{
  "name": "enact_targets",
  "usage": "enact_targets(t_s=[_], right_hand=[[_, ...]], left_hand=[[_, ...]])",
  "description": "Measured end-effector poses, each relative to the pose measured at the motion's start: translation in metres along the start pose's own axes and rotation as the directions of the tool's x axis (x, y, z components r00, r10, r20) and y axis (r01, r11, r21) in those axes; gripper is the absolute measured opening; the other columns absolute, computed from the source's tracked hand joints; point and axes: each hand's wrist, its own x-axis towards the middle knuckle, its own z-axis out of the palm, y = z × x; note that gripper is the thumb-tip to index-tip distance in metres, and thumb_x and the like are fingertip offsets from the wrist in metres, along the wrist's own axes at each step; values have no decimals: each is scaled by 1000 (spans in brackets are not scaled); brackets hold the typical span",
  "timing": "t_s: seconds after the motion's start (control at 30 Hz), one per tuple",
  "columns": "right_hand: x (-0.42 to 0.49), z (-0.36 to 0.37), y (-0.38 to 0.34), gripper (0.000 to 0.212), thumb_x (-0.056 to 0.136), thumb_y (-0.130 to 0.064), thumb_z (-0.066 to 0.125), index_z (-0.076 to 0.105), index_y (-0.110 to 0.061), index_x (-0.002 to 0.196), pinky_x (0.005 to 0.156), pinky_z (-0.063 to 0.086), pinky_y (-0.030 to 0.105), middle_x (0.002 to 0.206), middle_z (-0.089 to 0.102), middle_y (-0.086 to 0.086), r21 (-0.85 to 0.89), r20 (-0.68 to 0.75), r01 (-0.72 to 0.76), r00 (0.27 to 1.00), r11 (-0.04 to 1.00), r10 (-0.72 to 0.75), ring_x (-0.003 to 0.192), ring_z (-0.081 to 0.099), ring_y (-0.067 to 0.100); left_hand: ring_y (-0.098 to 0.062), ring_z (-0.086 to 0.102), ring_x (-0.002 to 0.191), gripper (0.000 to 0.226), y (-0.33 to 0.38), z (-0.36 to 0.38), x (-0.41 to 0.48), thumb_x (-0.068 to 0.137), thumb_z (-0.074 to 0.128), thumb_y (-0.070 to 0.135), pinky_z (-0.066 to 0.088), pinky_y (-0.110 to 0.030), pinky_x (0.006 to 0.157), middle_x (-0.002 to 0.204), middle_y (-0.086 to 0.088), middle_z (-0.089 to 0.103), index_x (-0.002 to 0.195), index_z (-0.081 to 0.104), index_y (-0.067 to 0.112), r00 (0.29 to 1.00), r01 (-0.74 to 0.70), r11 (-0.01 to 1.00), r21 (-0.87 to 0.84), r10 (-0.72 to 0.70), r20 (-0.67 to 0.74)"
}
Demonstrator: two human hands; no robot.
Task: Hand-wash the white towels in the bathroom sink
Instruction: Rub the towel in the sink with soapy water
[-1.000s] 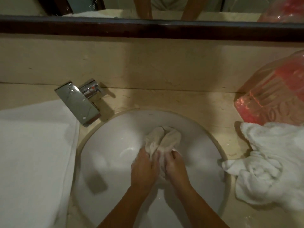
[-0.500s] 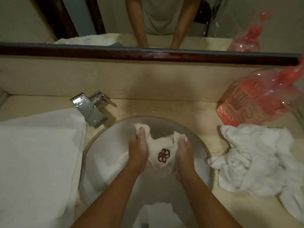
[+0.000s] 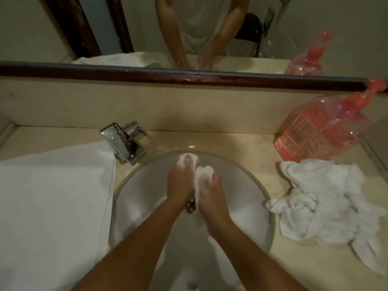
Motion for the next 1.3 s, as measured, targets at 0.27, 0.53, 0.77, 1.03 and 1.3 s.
enact_targets(t_s=[0.27, 0.53, 0.77, 1.03, 1.3], right_hand=[[3, 0, 7, 20, 112, -33, 43, 50, -17, 124, 78, 60, 45, 98, 66, 5, -30, -40, -27, 999, 999, 26, 90, 70, 30], [37, -11, -6, 29, 112, -36, 38, 54, -14, 122, 69, 59, 32, 103, 64, 5, 35, -96, -32, 995, 999, 35, 91, 68, 25], [42, -27, 13, 25, 113, -31, 38, 56, -16, 119, 57, 46, 18, 102, 65, 2, -23, -21, -59, 998, 998, 58, 82, 64, 10], [42, -39, 98, 60, 93, -63, 51, 72, -12, 114, 96, 57, 49, 111, 75, 12, -66, 24, -426, 903, 902, 429, 103, 70, 34], [100, -35, 98, 47, 99, -39, 69, 73, 3, 119, 108, 49, 37, 121, 76, 16, -111, -82, -349, 936, 931, 342, 123, 67, 32]], left_hand=[[-14, 60, 71, 42, -4, -1, -19, 114, 32, 34, 38, -26, 63, 81, 4, 62, 101, 64, 11, 988, 138, 990, -23, -136, 69], [-21, 70, 77, 48, 0, 14, -26, 113, 33, 42, 56, -32, 70, 81, -6, 72, 96, 68, 15, 993, 109, 986, -124, -101, 68], [-20, 74, 81, 50, 4, 25, -26, 112, 34, 43, 57, -37, 76, 82, -5, 77, 94, 74, 17, 967, 248, 940, -235, -224, 125], [-31, 67, 78, 68, -45, 19, -30, 99, 42, 70, 40, -33, 64, 73, -12, 68, 65, 64, 14, 909, 288, 894, 343, -368, 196], [-32, 56, 134, 122, -54, 63, 17, 67, 49, 95, 45, -34, 107, 149, -13, 57, 151, 49, 7, 820, 449, 852, 271, -513, 254]])
